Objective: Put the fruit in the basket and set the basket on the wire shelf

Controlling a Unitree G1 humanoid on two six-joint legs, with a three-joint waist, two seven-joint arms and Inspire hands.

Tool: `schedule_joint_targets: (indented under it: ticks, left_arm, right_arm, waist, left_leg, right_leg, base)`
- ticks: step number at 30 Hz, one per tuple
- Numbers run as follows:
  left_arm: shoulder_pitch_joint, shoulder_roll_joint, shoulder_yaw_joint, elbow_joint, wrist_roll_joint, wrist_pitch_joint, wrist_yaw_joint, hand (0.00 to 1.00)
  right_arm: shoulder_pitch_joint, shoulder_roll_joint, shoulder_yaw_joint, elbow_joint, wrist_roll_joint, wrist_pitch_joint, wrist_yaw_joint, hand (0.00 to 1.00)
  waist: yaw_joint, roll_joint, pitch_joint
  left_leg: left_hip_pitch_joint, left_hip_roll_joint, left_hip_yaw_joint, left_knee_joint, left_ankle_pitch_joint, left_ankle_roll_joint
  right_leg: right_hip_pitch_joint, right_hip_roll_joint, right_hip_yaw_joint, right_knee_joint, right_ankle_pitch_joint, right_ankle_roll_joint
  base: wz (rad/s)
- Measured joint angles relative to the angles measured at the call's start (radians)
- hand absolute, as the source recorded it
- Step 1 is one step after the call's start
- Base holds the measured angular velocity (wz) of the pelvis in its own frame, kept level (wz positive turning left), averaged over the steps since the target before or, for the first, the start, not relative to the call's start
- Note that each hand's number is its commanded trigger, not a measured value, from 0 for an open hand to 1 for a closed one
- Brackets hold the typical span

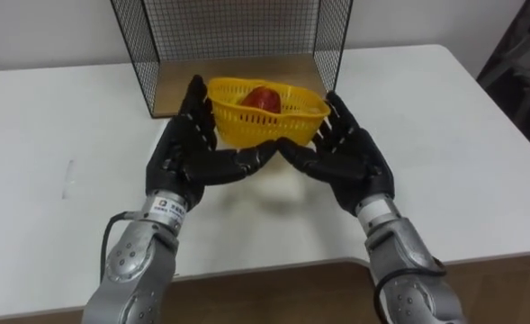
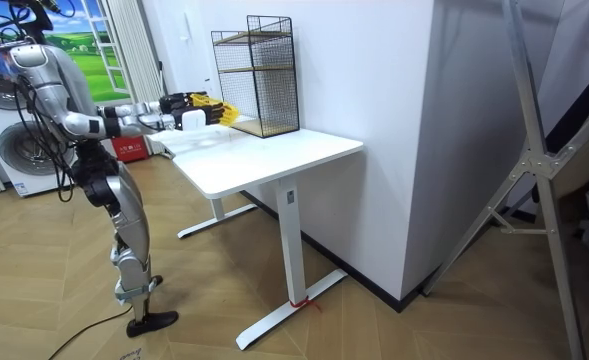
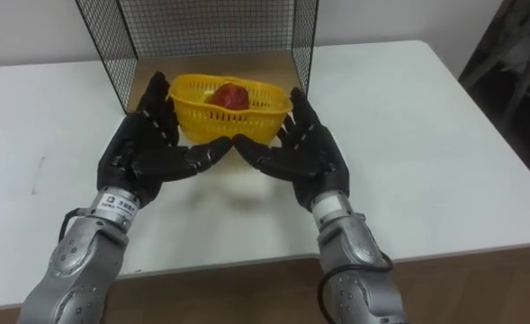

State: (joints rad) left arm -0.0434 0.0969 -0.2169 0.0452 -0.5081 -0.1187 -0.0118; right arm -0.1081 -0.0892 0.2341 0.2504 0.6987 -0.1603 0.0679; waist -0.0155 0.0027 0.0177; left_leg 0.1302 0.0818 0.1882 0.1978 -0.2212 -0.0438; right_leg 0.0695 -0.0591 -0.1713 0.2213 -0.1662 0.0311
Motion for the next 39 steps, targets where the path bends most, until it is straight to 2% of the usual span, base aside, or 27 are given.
schedule_joint_targets:
  ticks: [8,15,21,23,25,26,27,28,29,30,31,32,33,34,35,36,37,38,39]
  left_arm:
    - [-0.001,-0.003,0.02,-0.065,-0.001,-0.007,0.0,0.0]
    - [-0.001,-0.021,0.029,-0.087,-0.007,-0.014,0.0,0.0]
    - [-0.001,-0.019,0.029,-0.085,-0.048,-0.014,0.0,0.0]
    - [-0.001,-0.02,0.03,-0.085,-0.047,-0.022,0.0,0.0]
    - [-0.001,-0.019,0.035,-0.084,-0.047,-0.038,0.0,0.0]
    - [-0.001,-0.019,0.036,-0.084,-0.048,-0.039,0.0,0.0]
    - [0.002,-0.018,0.035,-0.079,-0.049,-0.04,0.0,0.0]
    - [0.002,-0.018,0.035,-0.068,-0.05,-0.04,0.0,0.0]
    - [0.002,-0.018,0.035,-0.064,-0.049,-0.041,0.0,0.0]
    - [0.002,-0.018,0.035,-0.062,-0.049,-0.041,0.0,0.0]
    - [0.002,-0.018,0.035,-0.062,-0.049,-0.042,0.0,0.0]
    - [0.003,-0.018,0.036,-0.062,-0.049,-0.043,0.0,0.0]
    - [0.002,-0.017,0.036,-0.062,-0.05,-0.043,0.0,0.0]
    - [-0.001,-0.024,0.031,-0.062,-0.052,-0.043,0.0,0.0]
    - [-0.001,-0.029,0.03,-0.062,-0.053,-0.043,0.0,0.0]
    - [-0.001,-0.034,0.031,-0.061,-0.054,-0.043,0.0,0.0]
    - [-0.002,-0.033,0.038,-0.061,-0.054,-0.045,0.0,0.0]
    - [-0.002,-0.031,0.04,-0.061,-0.054,-0.048,0.0,0.0]
    - [-0.001,-0.029,0.043,-0.061,-0.052,-0.052,0.0,0.0]
  right_arm:
    - [0.0,0.005,-0.001,-0.064,-0.006,-0.004,0.0,0.0]
    - [0.0,0.01,-0.001,-0.078,-0.004,-0.014,0.0,0.0]
    - [0.0,0.011,0.0,-0.078,0.005,-0.014,0.0,0.0]
    - [0.0,0.017,0.0,-0.078,0.001,-0.017,0.002,0.0]
    - [0.0,0.016,0.0,-0.077,0.001,-0.02,0.02,0.0]
    - [0.001,0.017,0.0,-0.077,0.001,-0.02,0.024,0.0]
    - [0.001,0.017,0.001,-0.067,0.002,-0.02,0.03,0.0]
    - [0.001,0.014,0.006,-0.054,0.002,-0.02,0.032,0.0]
    - [0.001,0.013,0.01,-0.05,0.002,-0.02,0.032,0.0]
    - [0.001,0.012,0.015,-0.043,0.003,-0.02,0.032,0.0]
    - [0.001,0.012,0.017,-0.037,0.004,-0.02,0.032,0.0]
    - [0.002,0.013,0.017,-0.036,0.005,-0.02,0.032,0.0]
    - [0.002,0.012,0.016,-0.034,0.019,-0.021,0.034,0.0]
    - [0.0,0.008,0.013,-0.03,0.024,-0.022,0.034,0.0]
    - [-0.002,0.009,0.013,-0.026,0.024,-0.022,0.034,0.0]
    - [-0.002,0.009,0.014,-0.023,0.024,-0.015,0.034,0.0]
    - [-0.002,0.009,0.015,-0.023,0.023,-0.011,0.035,0.0]
    - [-0.002,0.009,0.015,-0.024,0.023,-0.01,0.036,0.0]
    - [-0.003,0.014,0.016,-0.024,0.024,-0.006,0.04,0.0]
  waist:
    - [0.003,-0.006,0.0004]
    - [0.003,-0.006,-0.0006]
    - [0.024,-0.009,0.0011]
    - [0.035,-0.016,0.0038]
    - [0.048,-0.012,0.0068]
    - [0.049,-0.014,0.0069]
    - [0.053,-0.018,0.0088]
    - [0.06,-0.016,0.0096]
    - [0.064,-0.013,0.0104]
    - [0.072,-0.01,0.0117]
    - [0.077,-0.014,0.0111]
    - [0.077,-0.016,0.0098]
    - [0.071,-0.022,0.0082]
    - [0.069,-0.026,0.0089]
    - [0.071,-0.027,0.0095]
    - [0.079,-0.029,0.0083]
    - [0.096,-0.026,0.0062]
    - [0.098,-0.023,0.0046]
    - [0.106,-0.027,-0.0015]
  left_leg:
    - [-0.004,0.0,-0.002,0.0,0.0,0.0]
    - [-0.003,0.0,-0.002,0.007,0.0,0.0]
    - [0.0,0.01,0.001,0.05,-0.002,-0.003]
    - [-0.016,0.021,0.001,0.107,-0.017,-0.013]
    - [-0.073,0.066,-0.018,0.249,-0.082,-0.032]
    - [-0.091,0.075,-0.027,0.29,-0.095,-0.037]
    - [-0.121,0.096,-0.038,0.376,-0.103,-0.039]
    - [-0.147,0.116,-0.053,0.462,-0.1,-0.036]
    - [-0.159,0.124,-0.063,0.5,-0.096,-0.032]
    - [-0.185,0.135,-0.081,0.567,-0.08,-0.025]
    - [-0.208,0.137,-0.096,0.603,-0.055,-0.016]
    - [-0.221,0.137,-0.099,0.618,-0.04,-0.008]
    - [-0.253,0.122,-0.106,0.626,-0.028,-0.009]
    - [-0.297,0.09,-0.095,0.596,-0.036,0.004]
    - [-0.316,0.074,-0.087,0.571,-0.037,0.006]
    - [-0.348,0.036,-0.077,0.491,-0.032,0.008]
    - [-0.367,0.009,-0.073,0.374,-0.003,0.004]
    - [-0.371,0.004,-0.07,0.31,0.016,0.005]
    - [-0.381,0.002,-0.07,0.247,0.087,0.021]
  right_leg:
    - [-0.003,0.0,-0.001,0.0,0.0,0.0]
    - [-0.001,0.0,-0.001,0.002,0.0,0.0]
    - [0.002,0.001,0.002,0.036,-0.002,-0.001]
    - [-0.005,0.001,-0.013,0.071,-0.024,-0.014]
    - [-0.039,0.023,-0.029,0.156,-0.076,-0.036]
    - [-0.051,0.028,-0.033,0.178,-0.095,-0.042]
    - [-0.056,0.035,-0.039,0.219,-0.126,-0.05]
    - [-0.051,0.047,-0.04,0.245,-0.15,-0.062]
    - [-0.051,0.052,-0.039,0.258,-0.159,-0.067]
    - [-0.051,0.056,-0.03,0.283,-0.172,-0.08]
    - [-0.05,0.06,-0.021,0.297,-0.181,-0.092]
    - [-0.046,0.061,-0.017,0.301,-0.184,-0.097]
    - [-0.046,0.061,-0.008,0.3,-0.181,-0.113]
    - [-0.055,0.058,0.0,0.3,-0.178,-0.124]
    - [-0.058,0.056,0.009,0.3,-0.179,-0.123]
    - [-0.062,0.054,0.026,0.3,-0.182,-0.118]
    - [-0.064,0.054,0.034,0.299,-0.185,-0.118]
    - [-0.066,0.054,0.033,0.299,-0.188,-0.12]
    - [-0.064,0.054,0.034,0.303,-0.197,-0.118]
  base:
    - [0.0]
    - [0.0]
    - [-0.03]
    - [-0.06]
    - [0.03]
    - [0.14]
    - [0.08]
    - [0.0]
    - [-0.12]
    - [-0.17]
    - [-0.14]
    - [0.08]
    - [0.25]
    - [0.21]
    - [-0.11]
    - [-0.4]
    - [-0.46]
    - [-0.47]
    - [-0.25]
